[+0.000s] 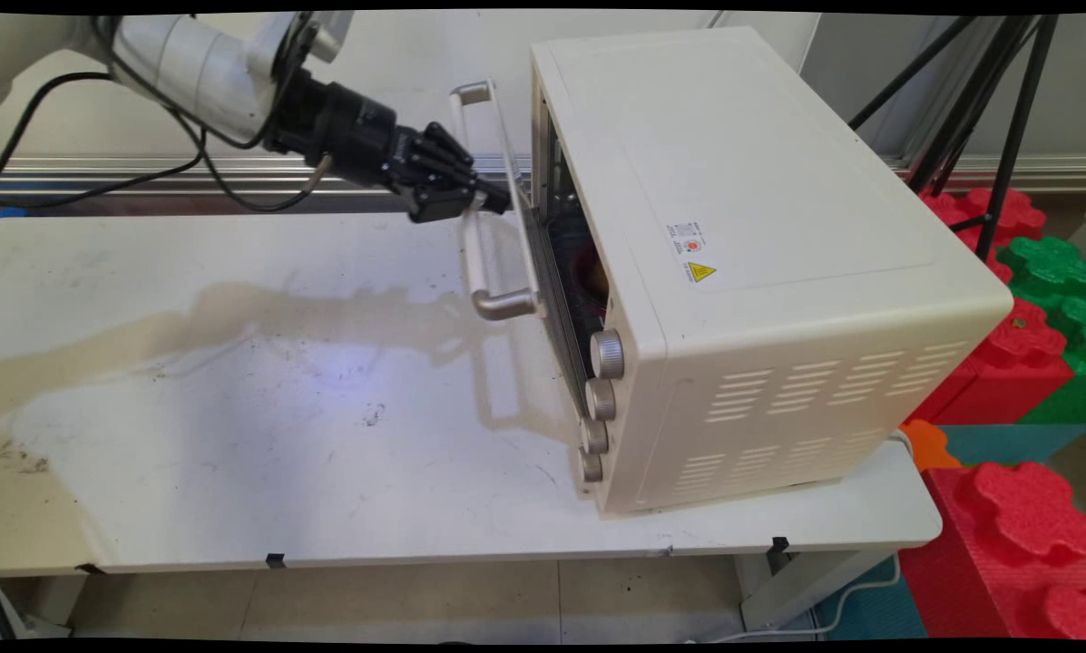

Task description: Open the oven

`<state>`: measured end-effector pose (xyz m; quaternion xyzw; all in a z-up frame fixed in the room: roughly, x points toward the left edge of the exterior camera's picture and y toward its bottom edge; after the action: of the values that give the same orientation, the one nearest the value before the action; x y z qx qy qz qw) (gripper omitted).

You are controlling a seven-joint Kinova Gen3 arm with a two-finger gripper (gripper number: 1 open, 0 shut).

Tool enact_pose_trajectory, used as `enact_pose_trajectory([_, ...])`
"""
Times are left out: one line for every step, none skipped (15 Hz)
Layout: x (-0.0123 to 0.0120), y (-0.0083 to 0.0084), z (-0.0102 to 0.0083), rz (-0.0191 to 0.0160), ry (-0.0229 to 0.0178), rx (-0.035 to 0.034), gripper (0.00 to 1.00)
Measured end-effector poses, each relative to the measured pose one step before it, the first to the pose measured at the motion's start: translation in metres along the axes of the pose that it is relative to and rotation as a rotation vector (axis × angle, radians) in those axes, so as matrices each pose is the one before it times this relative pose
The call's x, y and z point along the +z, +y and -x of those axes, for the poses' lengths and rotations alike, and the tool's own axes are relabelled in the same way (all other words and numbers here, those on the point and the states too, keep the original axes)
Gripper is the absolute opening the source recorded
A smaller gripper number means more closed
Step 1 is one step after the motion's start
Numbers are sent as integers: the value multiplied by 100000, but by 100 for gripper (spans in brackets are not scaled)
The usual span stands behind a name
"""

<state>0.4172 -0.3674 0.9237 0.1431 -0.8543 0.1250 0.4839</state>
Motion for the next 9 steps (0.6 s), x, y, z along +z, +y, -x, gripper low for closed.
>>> enact_pose_trajectory([-526, 168, 467, 263, -1098, 47, 0])
enact_pose_trajectory([-404, 139, 413, 332, -969, 18, 0])
enact_pose_trajectory([-520, 211, 539, 291, -1192, -29, 0])
enact_pose_trajectory([-382, 133, 464, 507, -1140, 91, 0])
enact_pose_trajectory([-363, 144, 437, 305, -994, -25, 0])
enact_pose_trajectory([-440, 175, 557, 297, -1240, -70, 0])
enact_pose_trajectory([-229, 93, 319, 165, -708, -38, 0])
enact_pose_trajectory([-239, 108, 349, 109, -743, -91, 0])
enact_pose_trajectory([-326, 145, 494, 230, -1037, -93, 0])
